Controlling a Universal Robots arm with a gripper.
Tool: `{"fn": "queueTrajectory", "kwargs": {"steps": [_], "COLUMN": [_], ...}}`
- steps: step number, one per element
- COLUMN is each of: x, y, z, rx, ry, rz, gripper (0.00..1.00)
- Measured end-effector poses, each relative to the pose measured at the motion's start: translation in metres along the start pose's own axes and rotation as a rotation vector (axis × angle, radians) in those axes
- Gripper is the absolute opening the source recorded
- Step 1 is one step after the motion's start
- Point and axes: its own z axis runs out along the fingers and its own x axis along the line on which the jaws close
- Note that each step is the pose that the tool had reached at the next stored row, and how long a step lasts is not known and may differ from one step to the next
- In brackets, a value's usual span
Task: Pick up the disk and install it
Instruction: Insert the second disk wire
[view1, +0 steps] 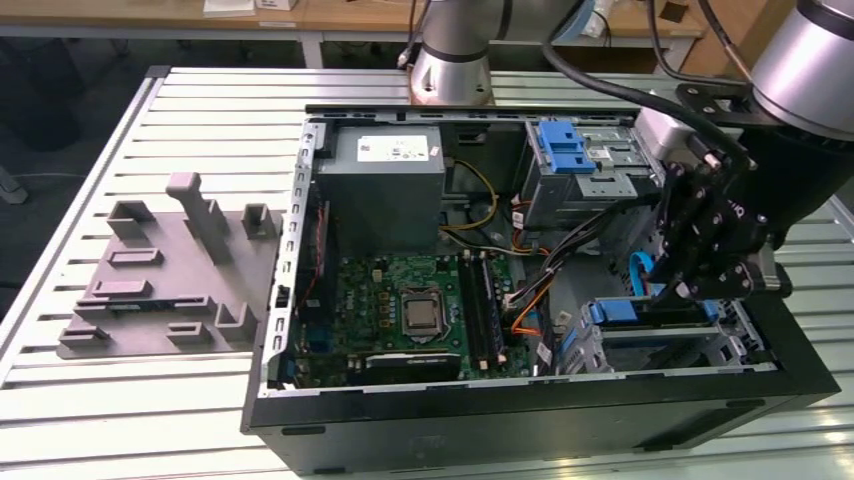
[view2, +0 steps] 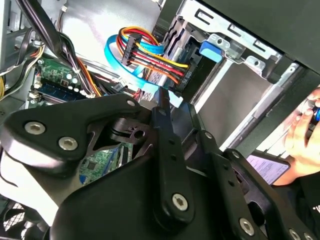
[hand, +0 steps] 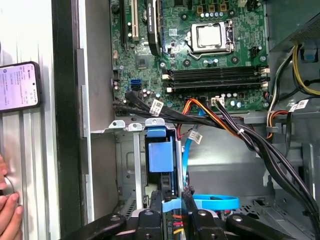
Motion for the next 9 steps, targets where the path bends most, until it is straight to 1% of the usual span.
{"fn": "queueTrajectory", "kwargs": {"steps": [3, 5, 6, 7, 9], "x": [0.0, 0.0, 0.0, 0.0, 0.0], "y": [0.0, 0.0, 0.0, 0.0, 0.0], "z": [-0.0005, -0.0006, -0.0007, -0.0007, -0.0007], "rx": [0.0, 0.0, 0.0, 0.0, 0.0], "ry": [-0.0004, -0.0002, 0.0, -0.0001, -0.0001], "rz": [0.0, 0.0, 0.0, 0.0, 0.0], "gripper": [0.29, 0.16, 0.16, 0.11, 0.11]}}
